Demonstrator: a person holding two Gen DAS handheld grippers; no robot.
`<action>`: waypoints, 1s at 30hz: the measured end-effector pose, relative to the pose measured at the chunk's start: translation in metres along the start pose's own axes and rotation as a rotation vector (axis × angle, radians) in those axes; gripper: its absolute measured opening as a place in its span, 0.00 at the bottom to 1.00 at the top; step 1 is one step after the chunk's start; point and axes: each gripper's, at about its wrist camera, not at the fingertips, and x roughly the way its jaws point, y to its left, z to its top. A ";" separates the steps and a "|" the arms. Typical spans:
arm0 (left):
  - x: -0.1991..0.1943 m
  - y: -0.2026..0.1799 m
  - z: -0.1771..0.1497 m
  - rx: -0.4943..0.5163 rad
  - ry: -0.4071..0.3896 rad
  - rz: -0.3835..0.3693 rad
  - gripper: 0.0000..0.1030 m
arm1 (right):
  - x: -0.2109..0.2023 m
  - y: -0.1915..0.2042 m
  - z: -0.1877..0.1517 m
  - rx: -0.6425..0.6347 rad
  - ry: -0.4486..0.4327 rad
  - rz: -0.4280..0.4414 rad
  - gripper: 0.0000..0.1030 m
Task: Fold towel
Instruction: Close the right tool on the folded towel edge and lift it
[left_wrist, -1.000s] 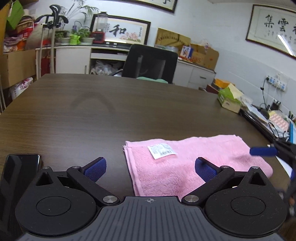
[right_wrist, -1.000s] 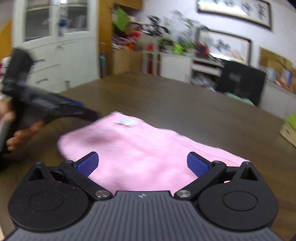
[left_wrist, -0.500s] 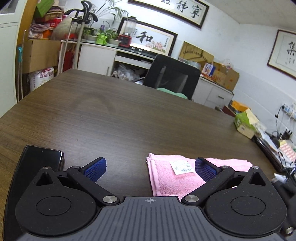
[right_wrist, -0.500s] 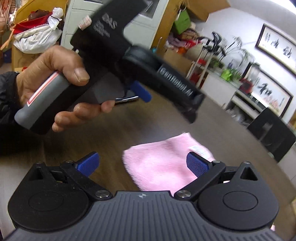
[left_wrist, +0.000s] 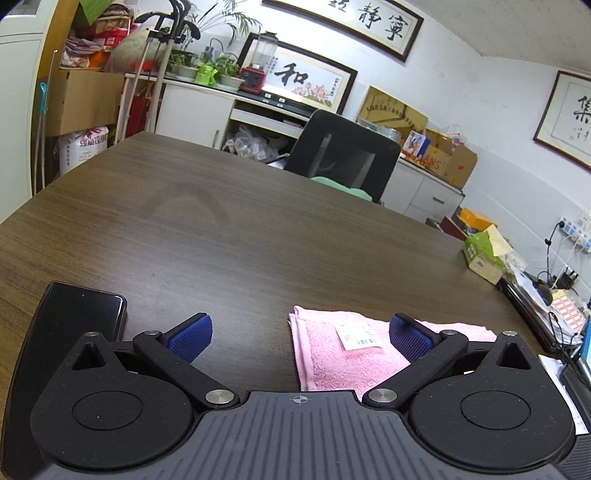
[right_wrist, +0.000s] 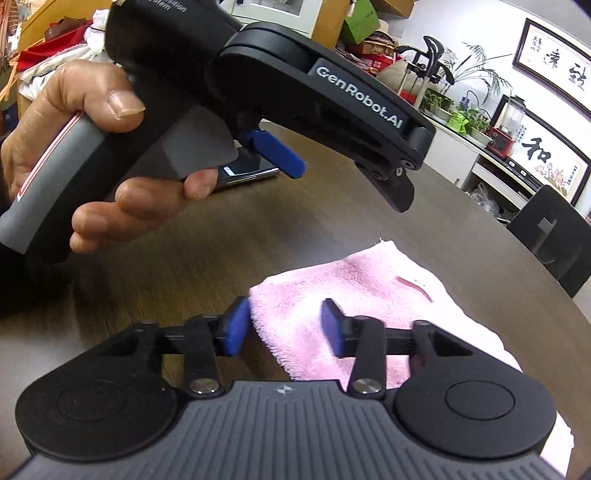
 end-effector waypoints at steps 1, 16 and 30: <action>0.001 0.000 0.000 0.001 0.006 -0.002 1.00 | -0.001 0.001 0.000 -0.003 0.000 0.001 0.29; 0.017 0.005 -0.007 -0.073 0.129 -0.075 1.00 | -0.036 -0.015 -0.009 0.105 -0.132 -0.002 0.08; 0.042 0.003 -0.015 -0.184 0.246 -0.301 0.94 | -0.064 -0.031 -0.019 0.145 -0.220 -0.027 0.08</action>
